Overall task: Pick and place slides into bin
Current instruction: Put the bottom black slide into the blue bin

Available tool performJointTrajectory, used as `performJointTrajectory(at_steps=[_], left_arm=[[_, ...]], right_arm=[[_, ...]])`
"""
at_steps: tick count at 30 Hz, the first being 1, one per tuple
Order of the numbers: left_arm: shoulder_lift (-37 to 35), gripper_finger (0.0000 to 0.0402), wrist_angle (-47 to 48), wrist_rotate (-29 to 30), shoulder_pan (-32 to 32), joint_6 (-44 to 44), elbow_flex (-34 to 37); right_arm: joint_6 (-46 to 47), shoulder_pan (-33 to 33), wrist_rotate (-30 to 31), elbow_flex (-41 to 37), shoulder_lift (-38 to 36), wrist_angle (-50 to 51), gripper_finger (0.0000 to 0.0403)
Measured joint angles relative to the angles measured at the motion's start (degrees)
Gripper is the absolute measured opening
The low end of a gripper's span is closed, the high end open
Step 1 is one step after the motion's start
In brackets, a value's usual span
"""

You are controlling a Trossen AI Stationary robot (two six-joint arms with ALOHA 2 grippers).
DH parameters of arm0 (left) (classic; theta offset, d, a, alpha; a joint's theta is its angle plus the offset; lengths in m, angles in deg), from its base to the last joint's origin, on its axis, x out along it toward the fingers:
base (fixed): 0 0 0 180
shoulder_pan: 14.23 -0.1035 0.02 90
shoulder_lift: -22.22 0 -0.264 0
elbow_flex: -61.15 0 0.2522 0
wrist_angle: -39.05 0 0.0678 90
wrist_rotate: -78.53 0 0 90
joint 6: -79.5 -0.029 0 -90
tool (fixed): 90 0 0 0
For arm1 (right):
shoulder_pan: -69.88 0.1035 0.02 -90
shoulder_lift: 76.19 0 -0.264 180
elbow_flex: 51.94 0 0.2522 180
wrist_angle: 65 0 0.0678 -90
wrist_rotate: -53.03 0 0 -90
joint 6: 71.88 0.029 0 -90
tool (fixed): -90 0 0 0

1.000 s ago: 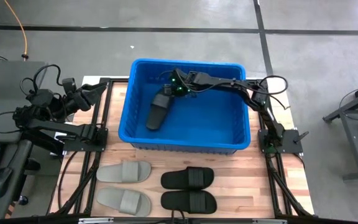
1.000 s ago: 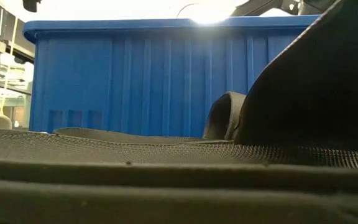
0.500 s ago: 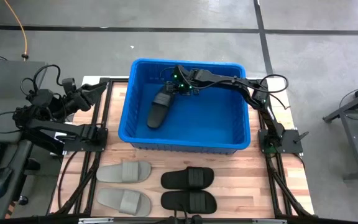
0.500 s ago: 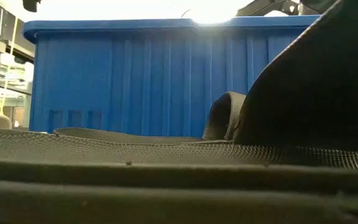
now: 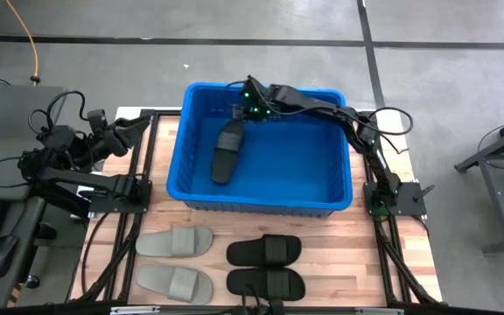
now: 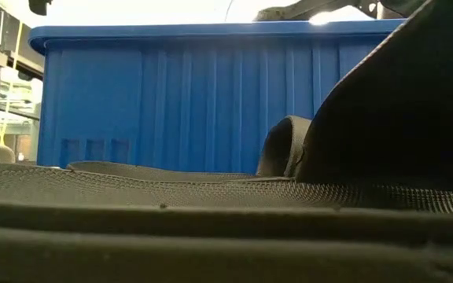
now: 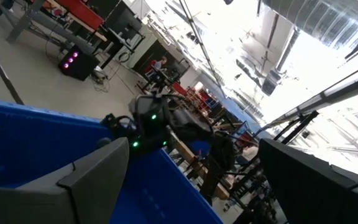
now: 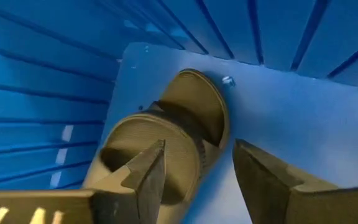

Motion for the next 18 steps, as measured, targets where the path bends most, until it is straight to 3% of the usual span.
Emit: performJointTrajectory(at_steps=[7, 12, 18], left_arm=[[0.0, 0.0349, 0.98, -0.52, 0.0, -1.36, 0.02], [0.0, 0.0349, 1.3, -1.29, 0.0, -3.11, 0.02], [0.0, 0.0349, 1.31, -1.51, 0.01, -3.64, 0.02]], right_arm=[[-4.59, 2.45, -1.53, 7.04, 0.0, 6.93, 0.0174], [-9.7, 5.1, -3.69, 16.14, -0.01, 17.28, 0.0176], [-10.69, 9.47, -9.45, 12.97, -7.57, 19.57, 0.0177]])
